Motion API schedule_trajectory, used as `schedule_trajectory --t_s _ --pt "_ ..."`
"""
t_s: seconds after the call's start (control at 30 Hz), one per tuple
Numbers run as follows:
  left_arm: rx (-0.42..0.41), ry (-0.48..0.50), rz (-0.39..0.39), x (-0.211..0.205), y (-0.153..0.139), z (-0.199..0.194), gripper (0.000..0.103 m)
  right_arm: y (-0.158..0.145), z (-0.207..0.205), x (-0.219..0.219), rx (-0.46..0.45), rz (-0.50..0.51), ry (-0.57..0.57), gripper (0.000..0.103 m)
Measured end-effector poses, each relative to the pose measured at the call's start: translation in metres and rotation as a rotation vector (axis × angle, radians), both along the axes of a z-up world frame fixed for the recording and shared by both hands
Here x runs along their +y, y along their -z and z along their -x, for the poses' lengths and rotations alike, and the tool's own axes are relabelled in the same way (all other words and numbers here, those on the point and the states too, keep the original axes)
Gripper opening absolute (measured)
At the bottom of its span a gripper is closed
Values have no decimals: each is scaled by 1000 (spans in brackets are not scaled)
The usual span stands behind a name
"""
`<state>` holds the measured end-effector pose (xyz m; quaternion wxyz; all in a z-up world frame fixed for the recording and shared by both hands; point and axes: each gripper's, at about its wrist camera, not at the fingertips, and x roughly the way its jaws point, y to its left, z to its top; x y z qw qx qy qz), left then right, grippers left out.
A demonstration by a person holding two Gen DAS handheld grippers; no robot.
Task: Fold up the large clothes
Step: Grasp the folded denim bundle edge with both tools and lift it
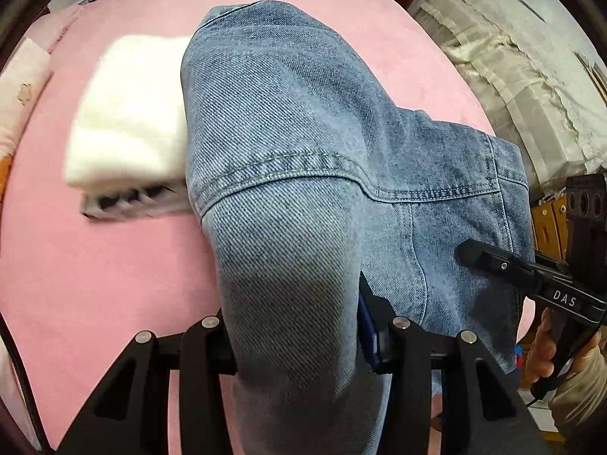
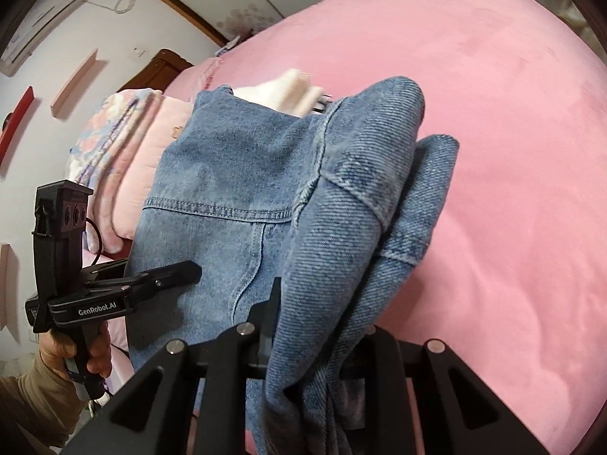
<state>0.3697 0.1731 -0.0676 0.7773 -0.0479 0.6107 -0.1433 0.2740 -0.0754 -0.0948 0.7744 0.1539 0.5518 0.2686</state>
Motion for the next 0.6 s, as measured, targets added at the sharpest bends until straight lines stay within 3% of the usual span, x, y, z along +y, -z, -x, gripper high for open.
schedule_trajectory --t_s 0.2,0.3,0.6 --pt "-61 -3 -4 90 -22 -60 45 -25 -54 73 -61 -32 -36 19" --pt "-104 12 1 126 -28 -108 45 -32 -88 104 -83 -53 -34 19" --pt "-167 19 -27 201 -4 -231 45 -5 -187 171 -102 -85 -3 19"
